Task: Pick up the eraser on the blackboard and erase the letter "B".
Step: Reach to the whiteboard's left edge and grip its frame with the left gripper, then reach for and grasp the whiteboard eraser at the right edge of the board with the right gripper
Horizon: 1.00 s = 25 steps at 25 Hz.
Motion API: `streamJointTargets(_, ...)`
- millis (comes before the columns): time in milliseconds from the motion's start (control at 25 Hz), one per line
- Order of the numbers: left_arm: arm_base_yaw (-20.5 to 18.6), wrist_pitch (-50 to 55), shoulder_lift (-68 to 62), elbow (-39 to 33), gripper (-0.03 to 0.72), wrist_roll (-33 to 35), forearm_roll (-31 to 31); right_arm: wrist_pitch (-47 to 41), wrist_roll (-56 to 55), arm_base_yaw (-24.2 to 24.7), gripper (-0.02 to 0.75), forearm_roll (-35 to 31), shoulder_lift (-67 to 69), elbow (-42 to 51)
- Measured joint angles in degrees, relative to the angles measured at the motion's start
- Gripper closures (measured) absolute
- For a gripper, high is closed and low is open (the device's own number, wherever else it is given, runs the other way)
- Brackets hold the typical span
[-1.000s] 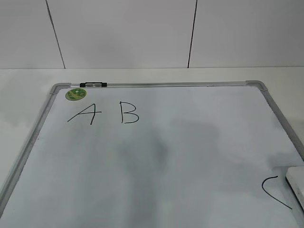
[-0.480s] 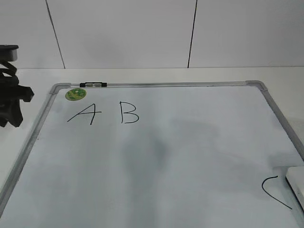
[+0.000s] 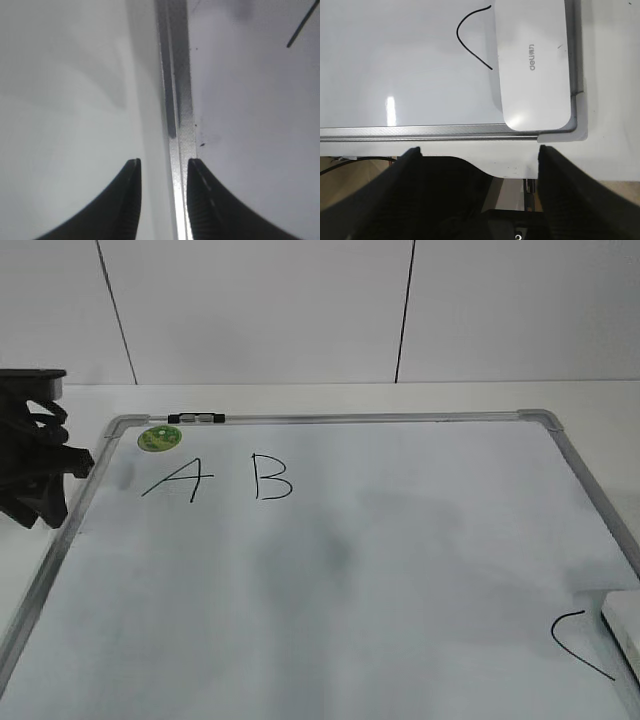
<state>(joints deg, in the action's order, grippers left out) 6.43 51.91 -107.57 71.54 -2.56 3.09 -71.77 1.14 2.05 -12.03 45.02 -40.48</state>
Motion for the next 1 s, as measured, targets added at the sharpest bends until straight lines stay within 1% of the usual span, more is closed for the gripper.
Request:
streamJointTargets(560, 0.0, -1.6, -2.0, 0.0, 0.450, 0.0, 0.3, 0.0, 0.0, 0.0, 0.188, 0.0, 0.0, 0.0)
streamJointTargets(1000, 0.0, -2.8, -3.5, 0.1, 0.450, 0.0, 2.1, 0.1, 0.0, 0.0, 0.188, -0.1, 0.0, 0.0)
